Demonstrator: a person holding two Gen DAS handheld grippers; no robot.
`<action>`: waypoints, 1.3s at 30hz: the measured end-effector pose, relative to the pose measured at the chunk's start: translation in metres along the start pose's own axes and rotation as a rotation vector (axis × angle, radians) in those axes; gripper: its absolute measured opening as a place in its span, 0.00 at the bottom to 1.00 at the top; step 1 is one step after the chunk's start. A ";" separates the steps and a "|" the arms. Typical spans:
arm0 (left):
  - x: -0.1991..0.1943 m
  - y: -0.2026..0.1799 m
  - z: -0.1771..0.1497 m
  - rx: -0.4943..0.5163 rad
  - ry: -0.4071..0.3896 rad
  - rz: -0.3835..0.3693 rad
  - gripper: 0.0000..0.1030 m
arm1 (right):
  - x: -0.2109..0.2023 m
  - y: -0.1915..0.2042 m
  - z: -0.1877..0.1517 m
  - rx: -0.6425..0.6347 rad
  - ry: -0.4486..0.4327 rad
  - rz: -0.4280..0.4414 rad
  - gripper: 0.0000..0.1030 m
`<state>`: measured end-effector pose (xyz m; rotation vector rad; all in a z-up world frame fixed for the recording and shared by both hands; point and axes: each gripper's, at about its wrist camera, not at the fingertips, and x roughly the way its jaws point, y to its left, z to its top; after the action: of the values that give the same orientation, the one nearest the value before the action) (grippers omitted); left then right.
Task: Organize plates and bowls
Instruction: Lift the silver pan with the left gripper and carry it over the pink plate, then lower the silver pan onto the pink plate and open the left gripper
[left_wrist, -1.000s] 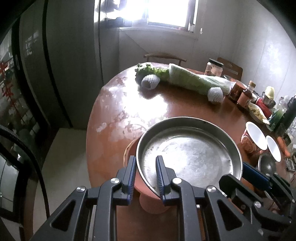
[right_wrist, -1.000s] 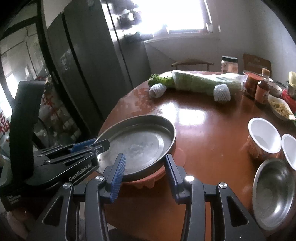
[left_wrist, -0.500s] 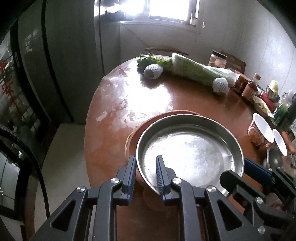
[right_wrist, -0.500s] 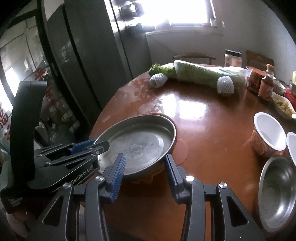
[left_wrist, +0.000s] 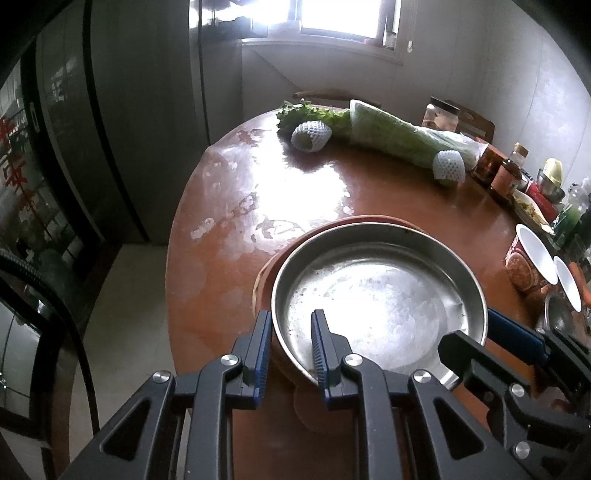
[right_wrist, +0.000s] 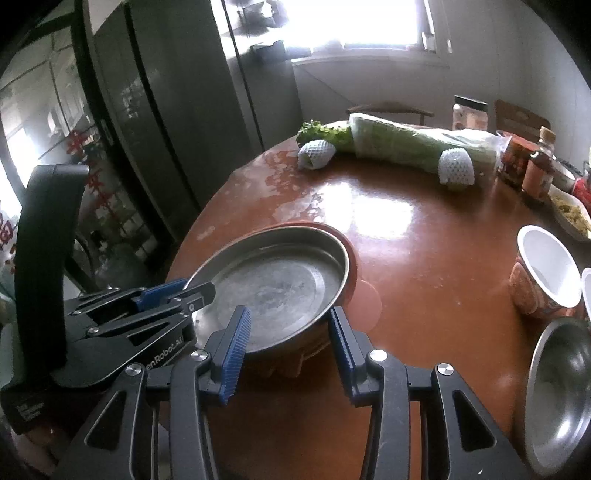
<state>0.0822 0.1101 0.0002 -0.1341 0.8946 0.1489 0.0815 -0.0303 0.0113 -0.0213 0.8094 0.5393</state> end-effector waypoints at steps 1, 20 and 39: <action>0.000 0.001 0.000 0.000 -0.001 -0.001 0.21 | 0.001 0.000 0.000 0.000 0.002 0.000 0.44; 0.003 0.002 0.003 0.014 -0.028 -0.014 0.21 | 0.017 -0.004 0.001 0.002 0.014 -0.018 0.44; 0.000 0.003 0.003 0.004 -0.057 -0.034 0.26 | 0.019 -0.008 0.001 0.009 0.017 -0.022 0.44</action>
<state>0.0839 0.1140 0.0014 -0.1400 0.8355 0.1190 0.0967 -0.0285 -0.0030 -0.0270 0.8270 0.5150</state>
